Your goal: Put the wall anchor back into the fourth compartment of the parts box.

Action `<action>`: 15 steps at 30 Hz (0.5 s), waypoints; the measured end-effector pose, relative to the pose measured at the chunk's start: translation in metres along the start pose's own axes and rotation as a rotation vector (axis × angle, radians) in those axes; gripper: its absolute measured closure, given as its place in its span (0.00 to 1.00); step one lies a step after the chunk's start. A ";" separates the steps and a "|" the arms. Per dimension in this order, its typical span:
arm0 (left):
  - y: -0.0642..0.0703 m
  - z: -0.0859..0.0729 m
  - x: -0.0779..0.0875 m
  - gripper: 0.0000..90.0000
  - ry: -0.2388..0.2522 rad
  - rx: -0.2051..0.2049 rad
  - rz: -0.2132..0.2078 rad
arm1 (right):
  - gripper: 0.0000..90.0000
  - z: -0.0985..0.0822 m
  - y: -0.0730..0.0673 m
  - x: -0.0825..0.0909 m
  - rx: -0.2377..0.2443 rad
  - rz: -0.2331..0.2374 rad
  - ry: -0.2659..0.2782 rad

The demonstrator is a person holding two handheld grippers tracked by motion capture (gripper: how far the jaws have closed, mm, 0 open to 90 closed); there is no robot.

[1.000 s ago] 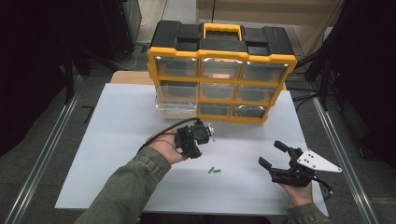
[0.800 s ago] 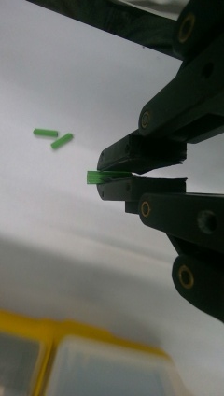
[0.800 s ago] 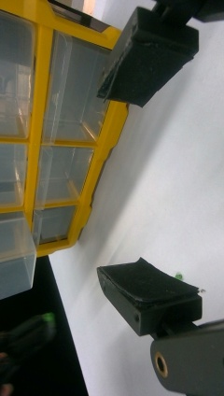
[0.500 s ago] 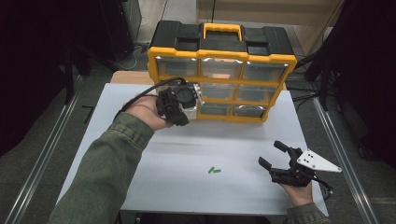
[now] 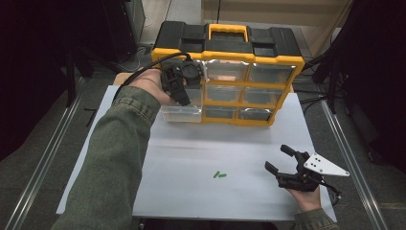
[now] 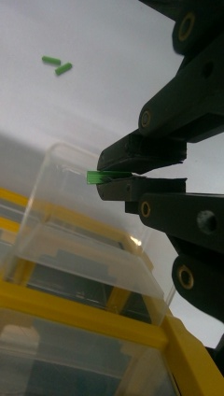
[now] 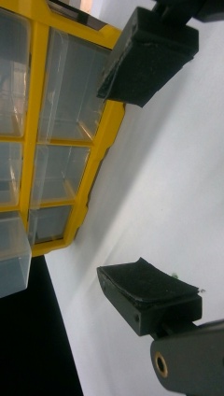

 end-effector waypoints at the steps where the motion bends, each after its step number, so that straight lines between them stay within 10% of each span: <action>1: -0.003 0.001 -0.002 0.94 0.000 0.006 -0.003 | 0.16 0.000 0.000 0.000 0.002 0.000 -0.001; 15: -0.019 0.004 -0.017 0.83 0.012 0.146 0.015 | 0.16 0.000 0.001 0.002 -0.001 -0.001 0.001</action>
Point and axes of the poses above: each handheld gripper's, and its own axes: x roughly backward along the jaws, z roughly out of its top, y roughly to its right, the point moved 3 cm from there along -x, roughly forward along the jaws, and after that the axes turned 13 degrees about z, right-handed, at the moved point
